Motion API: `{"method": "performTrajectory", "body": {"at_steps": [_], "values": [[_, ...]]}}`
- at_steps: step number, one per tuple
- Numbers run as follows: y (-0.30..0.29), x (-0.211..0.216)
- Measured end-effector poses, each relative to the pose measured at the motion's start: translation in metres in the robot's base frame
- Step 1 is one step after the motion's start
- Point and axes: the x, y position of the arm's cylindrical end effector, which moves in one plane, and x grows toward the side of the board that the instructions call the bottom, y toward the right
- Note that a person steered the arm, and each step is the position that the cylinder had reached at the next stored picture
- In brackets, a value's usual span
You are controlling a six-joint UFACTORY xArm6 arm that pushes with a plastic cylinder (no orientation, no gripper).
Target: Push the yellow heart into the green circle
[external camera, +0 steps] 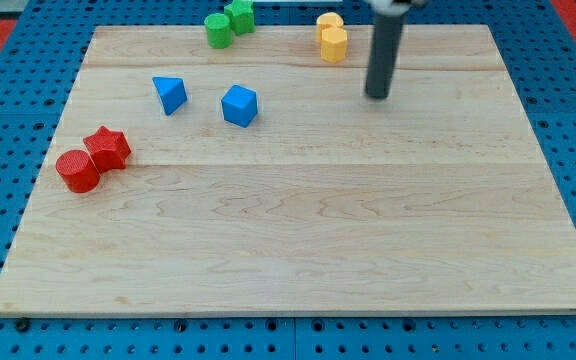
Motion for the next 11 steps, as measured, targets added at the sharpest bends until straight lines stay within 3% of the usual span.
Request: {"method": "performTrajectory", "body": {"at_steps": [1, 3, 4, 5, 8, 9, 10, 11], "values": [[0.001, -0.087], [-0.022, -0.091], [-0.065, -0.09], [-0.146, -0.088], [-0.166, -0.09], [-0.214, -0.067], [-0.241, -0.004], [-0.273, 0.009]]}}
